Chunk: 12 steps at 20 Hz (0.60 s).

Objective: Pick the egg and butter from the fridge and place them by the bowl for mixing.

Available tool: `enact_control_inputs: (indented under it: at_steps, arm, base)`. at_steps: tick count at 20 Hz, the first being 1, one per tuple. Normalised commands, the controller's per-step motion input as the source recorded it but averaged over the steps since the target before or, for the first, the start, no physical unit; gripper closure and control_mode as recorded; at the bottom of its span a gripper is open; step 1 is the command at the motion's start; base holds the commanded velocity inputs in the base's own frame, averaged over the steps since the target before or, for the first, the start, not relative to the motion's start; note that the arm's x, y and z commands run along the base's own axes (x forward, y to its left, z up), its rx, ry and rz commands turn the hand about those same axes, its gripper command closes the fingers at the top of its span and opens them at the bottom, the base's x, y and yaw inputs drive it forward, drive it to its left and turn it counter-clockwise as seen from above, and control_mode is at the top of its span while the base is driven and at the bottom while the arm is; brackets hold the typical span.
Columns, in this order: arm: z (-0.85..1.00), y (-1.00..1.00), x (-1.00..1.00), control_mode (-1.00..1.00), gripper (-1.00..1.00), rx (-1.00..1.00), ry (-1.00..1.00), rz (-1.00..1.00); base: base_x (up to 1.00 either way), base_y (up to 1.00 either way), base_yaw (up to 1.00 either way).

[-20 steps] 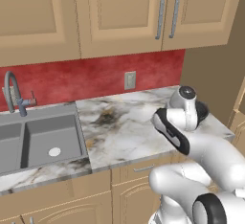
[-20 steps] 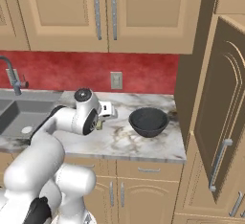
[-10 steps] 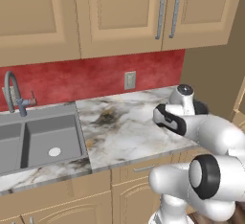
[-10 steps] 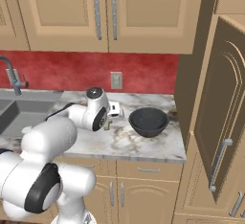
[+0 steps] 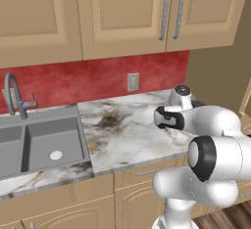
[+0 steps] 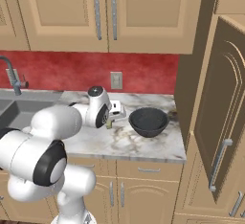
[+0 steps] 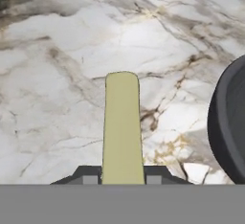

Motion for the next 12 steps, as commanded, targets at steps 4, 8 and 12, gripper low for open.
enact_control_inputs:
  at_steps: [4, 8, 12]
  arm:
    - [-0.29, -0.01, 0.09, -1.00, 1.00, -0.07, 0.00, 0.00]
    - [-0.21, -0.06, 0.01, -1.00, 1.00, -0.04, 0.00, 0.00]
    - [-0.19, -0.22, 0.00, -1.00, 1.00, -0.02, 0.00, 0.00]
  base:
    - [0.00, 0.00, 0.00]
    - [0.00, 0.00, 0.00]
    - [0.00, 0.00, 0.00]
